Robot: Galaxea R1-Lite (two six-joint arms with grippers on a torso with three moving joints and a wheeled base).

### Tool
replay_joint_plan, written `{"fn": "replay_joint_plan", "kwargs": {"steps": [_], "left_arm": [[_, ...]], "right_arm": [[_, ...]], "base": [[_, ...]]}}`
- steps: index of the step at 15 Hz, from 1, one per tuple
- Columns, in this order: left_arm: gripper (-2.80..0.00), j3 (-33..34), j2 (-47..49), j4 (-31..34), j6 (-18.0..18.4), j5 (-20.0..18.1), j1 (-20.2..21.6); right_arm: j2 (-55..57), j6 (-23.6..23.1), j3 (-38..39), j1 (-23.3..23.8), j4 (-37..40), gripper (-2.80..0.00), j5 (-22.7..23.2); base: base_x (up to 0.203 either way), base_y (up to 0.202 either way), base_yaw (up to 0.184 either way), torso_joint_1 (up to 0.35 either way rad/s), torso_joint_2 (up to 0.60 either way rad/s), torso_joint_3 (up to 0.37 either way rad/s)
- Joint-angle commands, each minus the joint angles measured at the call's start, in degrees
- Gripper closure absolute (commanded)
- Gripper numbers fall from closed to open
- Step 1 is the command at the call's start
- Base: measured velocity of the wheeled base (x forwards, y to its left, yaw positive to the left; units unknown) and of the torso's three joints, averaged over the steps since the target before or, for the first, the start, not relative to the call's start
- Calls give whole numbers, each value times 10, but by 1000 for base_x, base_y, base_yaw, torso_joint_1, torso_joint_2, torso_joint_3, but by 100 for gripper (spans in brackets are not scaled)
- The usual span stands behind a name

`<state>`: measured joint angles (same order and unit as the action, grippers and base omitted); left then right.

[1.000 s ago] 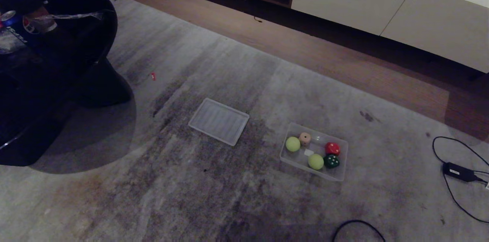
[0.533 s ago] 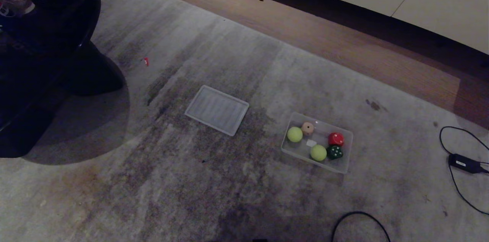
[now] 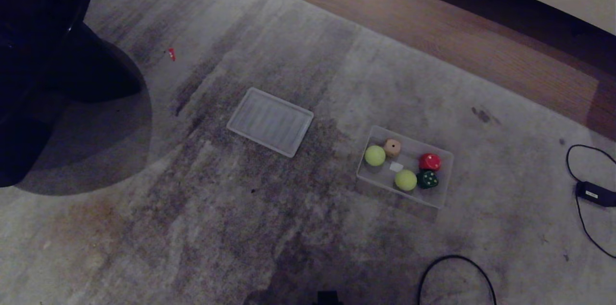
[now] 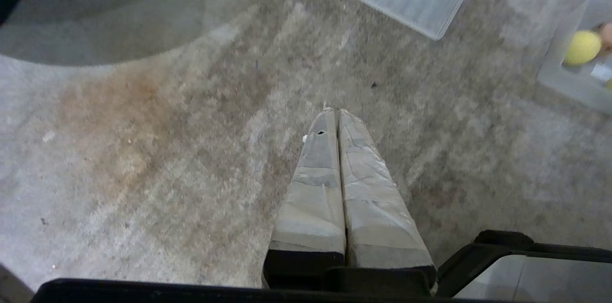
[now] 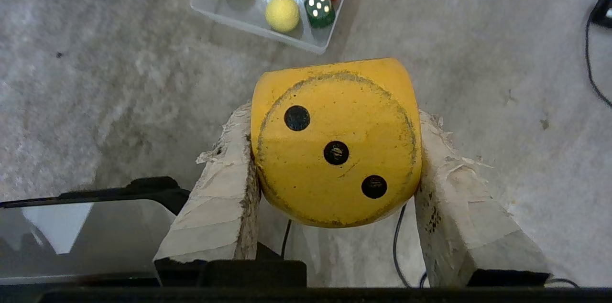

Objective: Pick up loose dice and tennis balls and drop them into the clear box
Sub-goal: Put the toys in the box

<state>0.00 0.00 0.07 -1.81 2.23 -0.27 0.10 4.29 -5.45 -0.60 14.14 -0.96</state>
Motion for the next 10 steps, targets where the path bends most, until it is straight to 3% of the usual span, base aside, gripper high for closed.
{"fn": "replay_joint_plan", "kwargs": {"steps": [1,10], "left_arm": [[0,1,1,0,0,1,0],[0,1,1,0,0,1,0]], "right_arm": [[0,0,0,0,1,0,0],[0,0,0,0,1,0,0]], "base": [[0,0,0,4,4,-196],[0,0,0,2,2,-196]]}}
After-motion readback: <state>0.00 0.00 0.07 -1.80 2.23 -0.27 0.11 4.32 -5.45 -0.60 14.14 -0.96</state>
